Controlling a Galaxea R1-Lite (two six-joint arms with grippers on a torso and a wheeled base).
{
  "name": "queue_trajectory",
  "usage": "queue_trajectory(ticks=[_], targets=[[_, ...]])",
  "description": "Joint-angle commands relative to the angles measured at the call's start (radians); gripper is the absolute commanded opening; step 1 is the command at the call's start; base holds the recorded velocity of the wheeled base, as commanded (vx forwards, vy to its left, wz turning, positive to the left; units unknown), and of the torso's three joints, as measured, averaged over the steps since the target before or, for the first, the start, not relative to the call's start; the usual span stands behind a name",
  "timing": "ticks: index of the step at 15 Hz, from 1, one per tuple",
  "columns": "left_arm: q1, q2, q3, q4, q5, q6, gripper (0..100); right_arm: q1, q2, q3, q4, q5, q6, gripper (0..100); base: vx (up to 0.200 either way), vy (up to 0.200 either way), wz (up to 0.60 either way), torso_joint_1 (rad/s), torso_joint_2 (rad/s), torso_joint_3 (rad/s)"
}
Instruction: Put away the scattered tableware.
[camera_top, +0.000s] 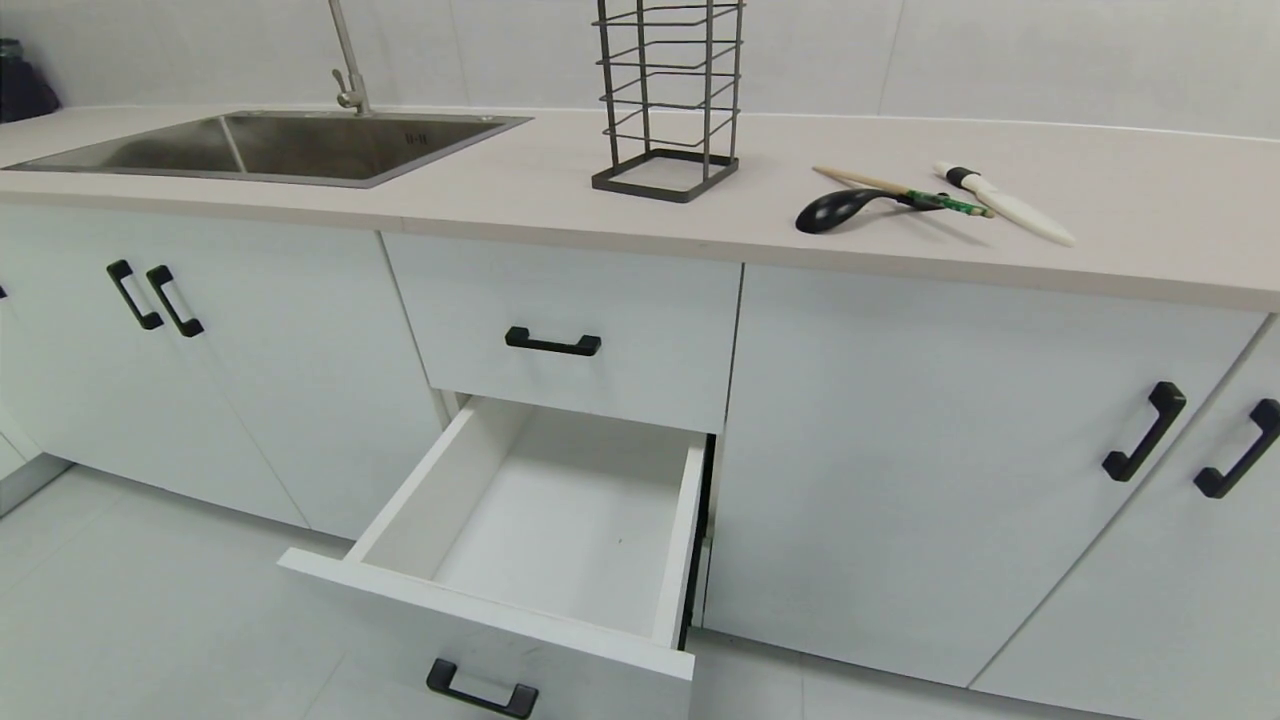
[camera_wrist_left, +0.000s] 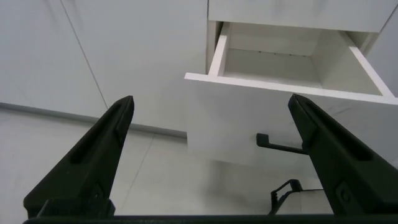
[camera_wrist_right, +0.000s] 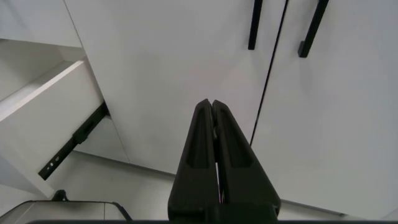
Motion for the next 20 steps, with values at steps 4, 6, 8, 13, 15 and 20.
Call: queue_trajectory(ticks=[4, 6, 8, 13, 15, 20], targets=[[0.000, 0.002, 0.000, 0.000, 0.000, 0.000, 100, 0.000, 0.001, 0.000, -0.001, -0.001, 0.000, 0, 0.000, 0.000, 0.00, 0.000, 0.00, 0.000], [0.000, 0.002, 0.000, 0.000, 0.000, 0.000, 100, 0.000, 0.001, 0.000, -0.001, -0.001, 0.000, 0, 0.000, 0.000, 0.60, 0.002, 0.00, 0.005], [0.000, 0.002, 0.000, 0.000, 0.000, -0.002, 100, 0.000, 0.001, 0.000, -0.001, -0.001, 0.000, 0, 0.000, 0.000, 0.00, 0.000, 0.00, 0.000], [0.000, 0.002, 0.000, 0.000, 0.002, -0.003, 100, 0.000, 0.001, 0.000, -0.001, -0.001, 0.000, 0, 0.000, 0.000, 0.00, 0.000, 0.00, 0.000], [0.000, 0.002, 0.000, 0.000, 0.002, -0.003, 100, 0.000, 0.001, 0.000, -0.001, -0.001, 0.000, 0, 0.100, 0.000, 0.00, 0.004, 0.00, 0.001], [0.000, 0.002, 0.000, 0.002, -0.003, -0.003, 100, 0.000, 0.001, 0.000, -0.001, -0.001, 0.000, 0, 0.080, 0.000, 0.00, 0.000, 0.00, 0.001]])
